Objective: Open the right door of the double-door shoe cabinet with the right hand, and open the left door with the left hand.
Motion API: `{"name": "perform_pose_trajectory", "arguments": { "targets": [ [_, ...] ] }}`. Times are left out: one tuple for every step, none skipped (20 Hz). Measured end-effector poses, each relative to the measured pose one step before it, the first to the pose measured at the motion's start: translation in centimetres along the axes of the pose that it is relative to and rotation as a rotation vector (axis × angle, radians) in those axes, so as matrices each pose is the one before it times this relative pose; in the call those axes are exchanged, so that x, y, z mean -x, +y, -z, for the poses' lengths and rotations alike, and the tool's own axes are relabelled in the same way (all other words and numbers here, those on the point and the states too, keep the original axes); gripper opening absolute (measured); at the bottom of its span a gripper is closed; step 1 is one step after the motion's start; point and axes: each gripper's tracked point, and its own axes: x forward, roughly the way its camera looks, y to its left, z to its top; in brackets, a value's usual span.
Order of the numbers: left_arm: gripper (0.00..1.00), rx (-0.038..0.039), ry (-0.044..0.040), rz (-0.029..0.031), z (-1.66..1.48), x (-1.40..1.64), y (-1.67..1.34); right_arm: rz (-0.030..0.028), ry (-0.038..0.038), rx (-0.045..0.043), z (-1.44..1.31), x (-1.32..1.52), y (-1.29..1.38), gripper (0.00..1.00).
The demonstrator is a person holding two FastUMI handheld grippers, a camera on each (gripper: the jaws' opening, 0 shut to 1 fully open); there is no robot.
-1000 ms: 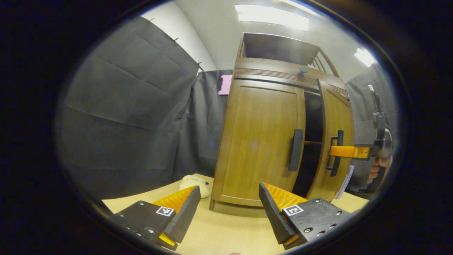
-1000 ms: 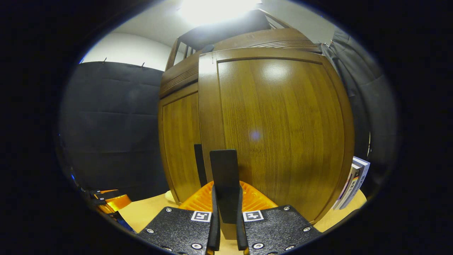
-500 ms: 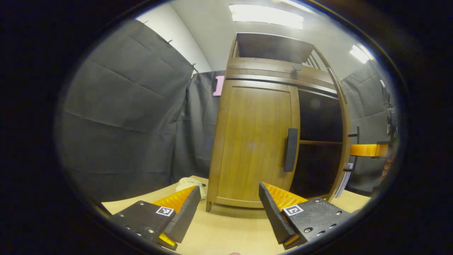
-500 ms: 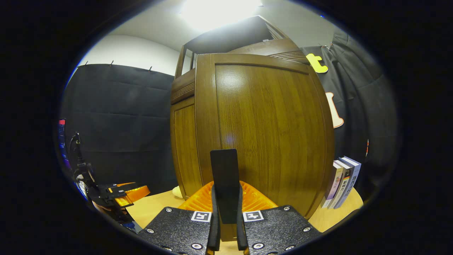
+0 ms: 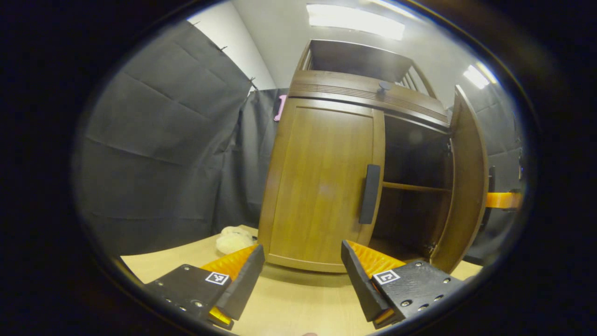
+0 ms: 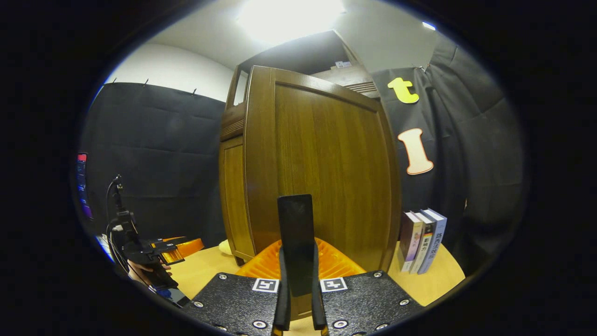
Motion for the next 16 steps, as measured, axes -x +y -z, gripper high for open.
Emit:
{"name": "perform_pose_trajectory", "arguments": {
  "targets": [
    [1.0, 0.00011, 0.00193, 0.00634, -0.035, -0.081, -0.043, 0.01761, 0.00033, 0.00652, -0.136, 0.728, -0.643, 0.17],
    [0.95, 0.00023, 0.0022, 0.00619, 0.031, -0.046, 0.012, 0.01425, -0.00019, 0.00321, -0.025, 0.586, -0.454, 0.16],
    [0.95, 0.00027, 0.00185, 0.00626, 0.015, -0.054, -0.065, 0.00801, -0.00038, -0.00397, -0.109, 0.506, -0.513, 0.18],
    [0.99, -0.0039, 0.00071, 0.00402, -0.025, -0.043, 0.066, 0.00622, 0.00001, -0.0086, -0.019, 0.394, -0.494, 0.17],
    [1.0, -0.00557, 0.00254, 0.0016, 0.028, -0.095, -0.056, 0.00692, -0.00102, -0.00723, -0.033, 0.419, -0.598, 0.16],
    [0.99, -0.00272, 0.00482, 0.0052, -0.011, 0.011, -0.176, 0.00741, 0.00052, -0.00512, 0.087, 0.381, -0.71, 0.17],
    [0.99, 0.0028, 0.0055, 0.00625, -0.139, -0.156, -0.147, 0.01002, -0.00142, -0.00454, -0.04, 0.447, -0.701, 0.17],
    [0.95, 0.00523, 0.00616, 0.00603, 0.075, -0.132, 0.161, 0.01115, -0.00336, -0.00437, 0.019, 0.301, -0.741, 0.17],
    [1.0, 0.0052, 0.00606, 0.0065, 0.06, -0.174, 0.021, 0.01265, -0.00422, -0.00243, -0.126, 0.359, -0.702, 0.15],
    [1.0, 0.00126, 0.00566, 0.00527, 0.064, -0.069, 0.158, 0.01472, -0.00349, -0.00097, -0.051, 0.325, -0.797, 0.15],
    [1.0, -0.00353, 0.00207, 0.00154, -0.147, -0.128, 0.063, 0.01651, -0.00248, -0.00122, -0.113, 0.352, -0.946, 0.17],
    [0.95, -0.00669, -0.00022, -0.0019, -0.156, 0.165, -0.01, 0.01706, -0.00324, 0.00109, 0.003, 0.24, -0.922, 0.17],
    [0.95, -0.00461, -0.00053, -0.00348, -0.093, -0.062, -0.152, 0.0173, -0.00171, 0.00161, -0.113, 0.166, -1.014, 0.17],
    [0.95, -0.00109, 0.00022, -0.00055, 0.123, 0.1, -0.176, 0.01428, -0.00204, -0.00068, -0.071, 0.141, -0.929, 0.17],
    [0.95, 0.00213, 0.00066, -0.00034, 0.094, -0.096, -0.132, 0.00844, 0.00422, -0.00066, 0.08, 0.177, -0.912, 0.16],
    [0.95, 0.00243, 0.00059, 0.00028, 0.011, 0.058, 0.191, 0.00607, -0.001, -0.00243, 0.033, 0.11, -0.716, 0.16]
  ]
}}
